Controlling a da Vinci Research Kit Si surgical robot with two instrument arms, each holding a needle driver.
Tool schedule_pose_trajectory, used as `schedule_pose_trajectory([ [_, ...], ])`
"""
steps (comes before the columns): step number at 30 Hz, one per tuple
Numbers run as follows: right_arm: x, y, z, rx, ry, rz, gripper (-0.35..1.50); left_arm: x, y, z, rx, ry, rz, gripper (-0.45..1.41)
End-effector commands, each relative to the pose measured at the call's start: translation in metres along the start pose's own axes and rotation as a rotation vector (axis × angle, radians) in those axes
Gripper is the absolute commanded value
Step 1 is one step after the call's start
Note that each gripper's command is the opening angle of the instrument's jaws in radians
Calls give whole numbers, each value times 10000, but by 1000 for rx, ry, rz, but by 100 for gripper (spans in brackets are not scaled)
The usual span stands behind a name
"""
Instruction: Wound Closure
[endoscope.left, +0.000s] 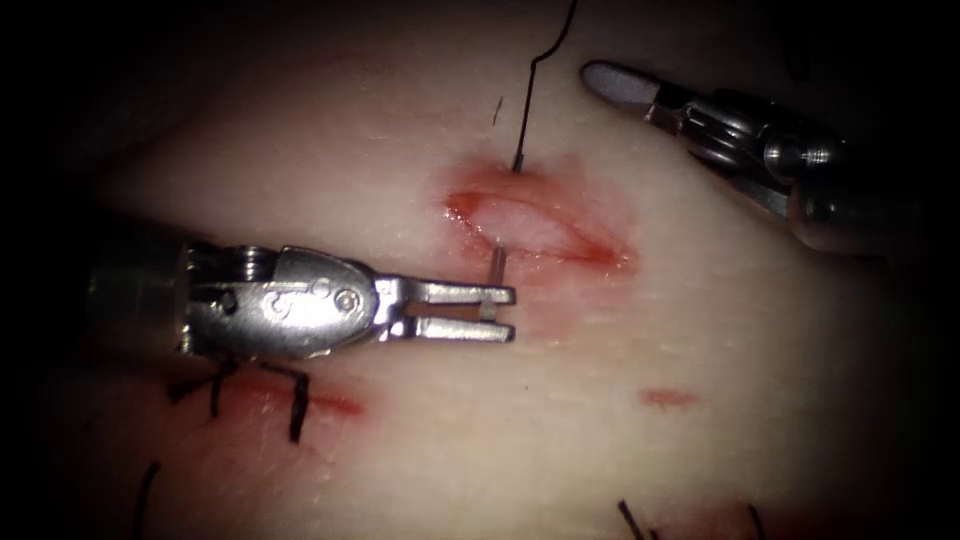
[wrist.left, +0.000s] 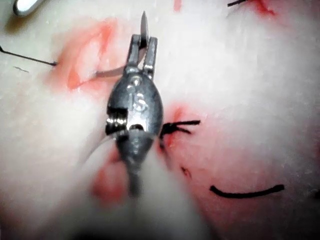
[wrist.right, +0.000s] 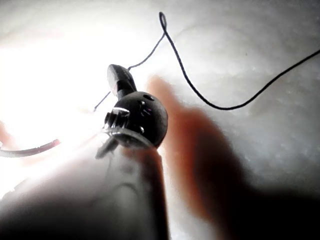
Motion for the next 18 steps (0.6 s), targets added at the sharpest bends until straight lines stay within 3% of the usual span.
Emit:
schedule_pose_trajectory([
  [1,1,-1,10,5,-16,-5,6,-2,0,5,-6,2,-28,-45],
  [5,-2,-3,10,5,-65,-5,-35,5,9,-1,-42,19,-145,-45],
  [11,-4,-6,13,52,-189,-276,-35,19,20,-11,-88,31,-190,-45],
  [18,-4,-5,11,55,-218,-289,-35,39,26,-22,-116,42,-210,-45],
])
